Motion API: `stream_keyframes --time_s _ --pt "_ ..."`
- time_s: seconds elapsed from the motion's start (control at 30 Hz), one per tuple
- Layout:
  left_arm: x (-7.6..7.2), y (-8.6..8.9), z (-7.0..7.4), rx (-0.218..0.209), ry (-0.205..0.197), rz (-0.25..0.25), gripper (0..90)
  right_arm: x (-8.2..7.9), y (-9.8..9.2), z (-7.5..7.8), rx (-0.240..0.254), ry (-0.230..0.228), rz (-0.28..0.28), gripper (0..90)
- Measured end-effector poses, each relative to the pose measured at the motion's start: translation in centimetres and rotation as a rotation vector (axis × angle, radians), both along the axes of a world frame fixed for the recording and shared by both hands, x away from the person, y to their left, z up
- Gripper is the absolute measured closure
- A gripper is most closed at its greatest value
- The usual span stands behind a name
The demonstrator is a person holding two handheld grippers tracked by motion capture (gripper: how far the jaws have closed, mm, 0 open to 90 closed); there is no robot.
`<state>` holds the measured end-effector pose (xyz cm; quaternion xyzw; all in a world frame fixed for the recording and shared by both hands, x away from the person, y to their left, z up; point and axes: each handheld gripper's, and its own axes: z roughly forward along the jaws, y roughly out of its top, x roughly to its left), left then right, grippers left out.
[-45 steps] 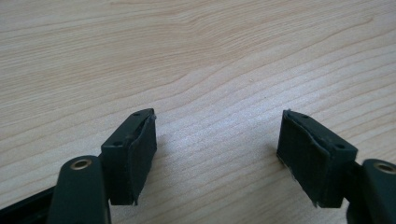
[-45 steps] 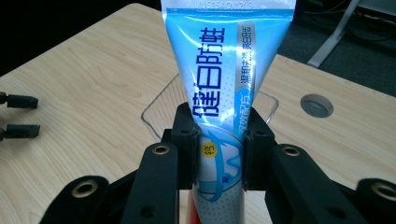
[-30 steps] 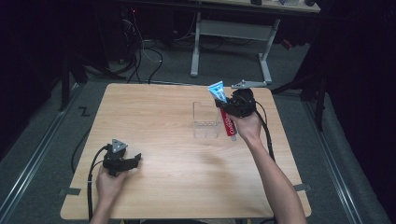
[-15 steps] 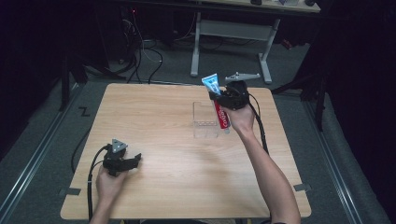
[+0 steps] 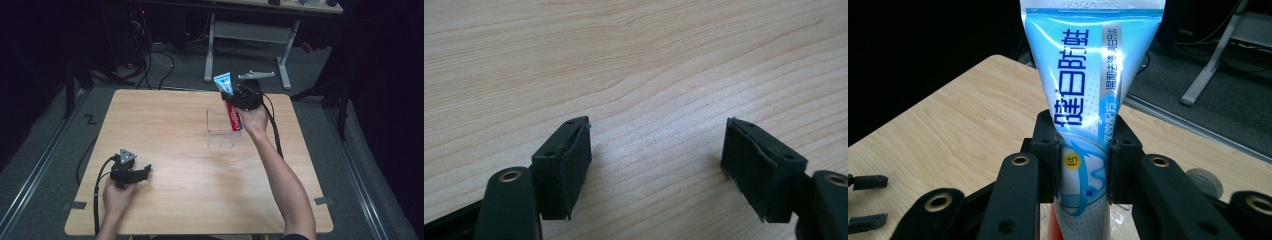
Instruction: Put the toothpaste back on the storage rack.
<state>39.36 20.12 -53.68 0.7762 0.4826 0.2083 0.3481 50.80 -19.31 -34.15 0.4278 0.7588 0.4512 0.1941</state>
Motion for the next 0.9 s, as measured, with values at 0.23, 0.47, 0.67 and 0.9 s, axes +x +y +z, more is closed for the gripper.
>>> stream_keyframes --time_s 0.23,0.47,0.67,0.9 --pt "0.0 0.0 0.0 0.000 0.000 0.000 28.4 0.7 0.2 0.1 0.009 -0.008 -0.019 71.9" --pt "0.0 0.0 0.0 0.001 0.000 0.000 28.4 1.5 0.3 -0.2 0.018 -0.012 -0.041 71.6" --pt "0.0 0.0 0.0 0.001 0.000 0.000 28.4 1.9 0.9 -0.2 0.019 -0.016 -0.043 71.4" --pt "0.0 0.0 0.0 0.001 0.000 0.000 28.4 2.7 1.6 -1.0 0.005 -0.005 -0.053 71.0"
